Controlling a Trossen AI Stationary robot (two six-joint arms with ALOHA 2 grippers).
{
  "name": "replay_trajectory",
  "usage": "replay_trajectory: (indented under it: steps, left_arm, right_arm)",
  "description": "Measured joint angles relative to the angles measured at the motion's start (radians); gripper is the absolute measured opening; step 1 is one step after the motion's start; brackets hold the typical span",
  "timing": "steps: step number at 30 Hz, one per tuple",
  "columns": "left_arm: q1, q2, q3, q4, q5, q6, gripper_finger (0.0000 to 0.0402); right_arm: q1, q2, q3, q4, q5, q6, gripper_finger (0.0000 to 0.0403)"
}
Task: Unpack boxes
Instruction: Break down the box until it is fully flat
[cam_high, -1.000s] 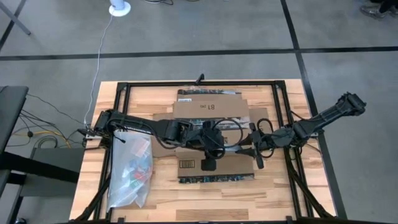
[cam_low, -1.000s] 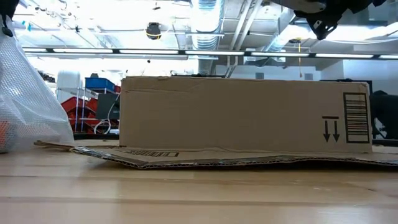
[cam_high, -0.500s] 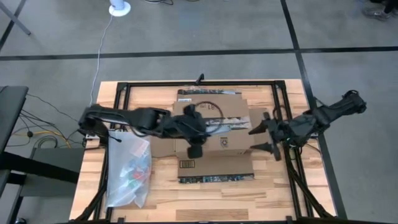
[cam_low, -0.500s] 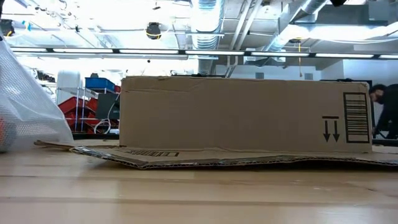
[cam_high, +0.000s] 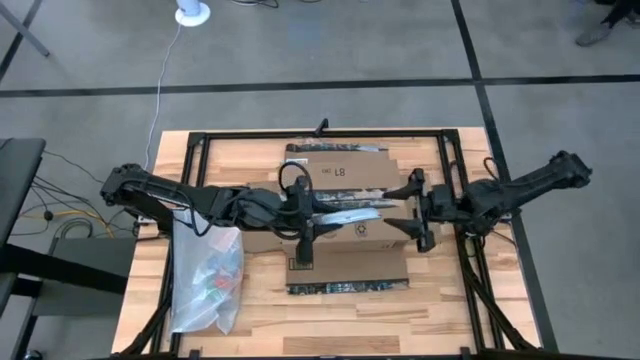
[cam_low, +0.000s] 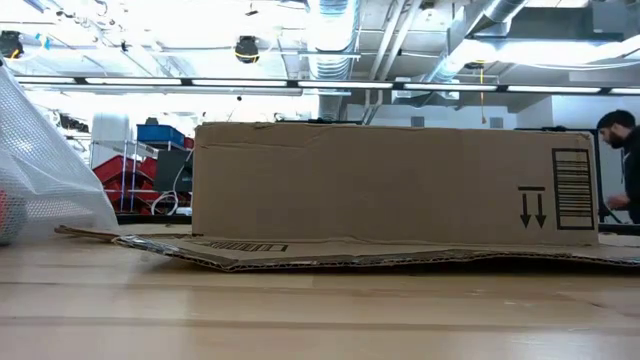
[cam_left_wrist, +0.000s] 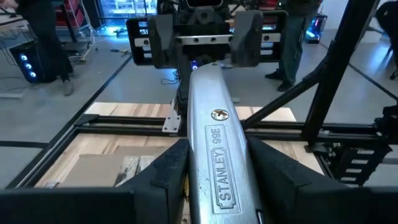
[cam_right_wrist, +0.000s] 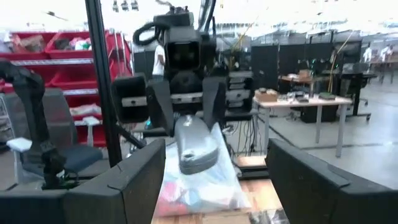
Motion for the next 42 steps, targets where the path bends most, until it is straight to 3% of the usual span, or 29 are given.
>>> replay_trajectory:
  steps: [8, 17, 29, 42]
  left_arm:
    - [0.000, 0.000, 0.001, -0.038, 0.001, 0.006, 0.0126]
    - [0.000, 0.000, 0.002, -0.043, 0.003, 0.006, 0.0126]
    - [-0.002, -0.001, 0.004, -0.043, 0.003, 0.018, 0.0126]
    - [-0.002, -0.001, 0.003, -0.027, 0.016, 0.027, 0.0126]
  right_arm:
    - [-0.007, 0.152, 0.095, 0.001, -0.018, 0.002, 0.0259]
    - [-0.090, 0.287, 0.194, -0.044, -0.139, 0.035, 0.0259]
    - [-0.109, 0.304, 0.208, -0.035, -0.190, 0.061, 0.0256]
    - [-0.111, 0.304, 0.209, -0.033, -0.209, 0.043, 0.0175]
